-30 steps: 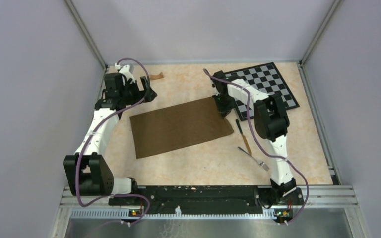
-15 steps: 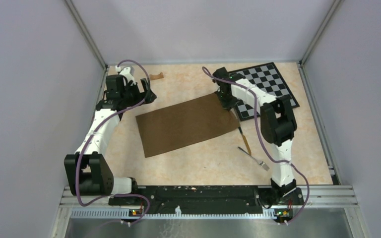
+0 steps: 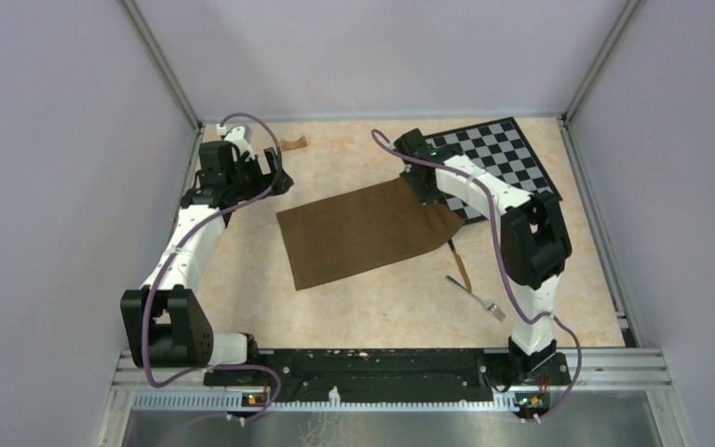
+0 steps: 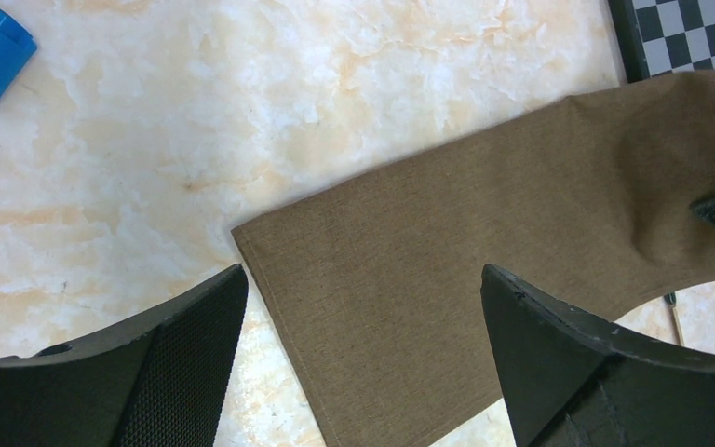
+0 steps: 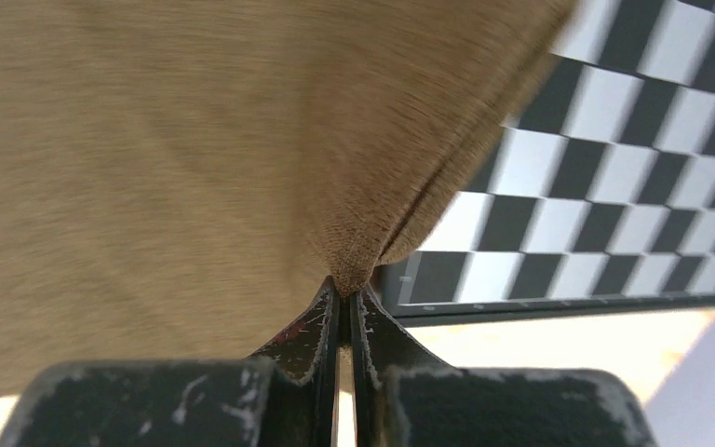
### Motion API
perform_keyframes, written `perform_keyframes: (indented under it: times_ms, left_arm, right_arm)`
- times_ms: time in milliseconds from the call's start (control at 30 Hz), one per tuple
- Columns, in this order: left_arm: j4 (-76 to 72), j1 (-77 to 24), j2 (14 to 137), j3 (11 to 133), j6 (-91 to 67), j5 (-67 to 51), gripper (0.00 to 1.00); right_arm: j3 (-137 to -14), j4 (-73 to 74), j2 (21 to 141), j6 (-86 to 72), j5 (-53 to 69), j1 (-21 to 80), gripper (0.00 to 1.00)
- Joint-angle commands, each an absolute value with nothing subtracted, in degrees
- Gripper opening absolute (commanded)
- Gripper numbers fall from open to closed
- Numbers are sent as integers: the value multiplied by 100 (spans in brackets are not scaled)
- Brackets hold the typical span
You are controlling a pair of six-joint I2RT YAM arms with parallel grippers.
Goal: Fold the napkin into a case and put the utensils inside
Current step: Pick up the rectangle-folded napkin from the center of the board, then fold the rectangle-folded napkin at the center of the board.
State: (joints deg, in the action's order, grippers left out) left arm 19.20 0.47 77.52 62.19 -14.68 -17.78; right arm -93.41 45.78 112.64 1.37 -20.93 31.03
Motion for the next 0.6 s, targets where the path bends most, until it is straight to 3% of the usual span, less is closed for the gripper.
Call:
perform_keyframes:
  times_ms: [0,300,567]
  left_arm:
    - [1655,25,7570,6179,-1433,-1535,99]
    - [1564,22,7009,6003,-1632,-578,99]
    - [1418,23,6785,5853,-1670,-423,99]
  right_arm:
    - [-9692,4415,11204,-107,-880,3720,0]
    - [-9973,3332,11687,-1720,2090,4335,0]
    - [-10046,2491,12067,-2869,2908,4602,0]
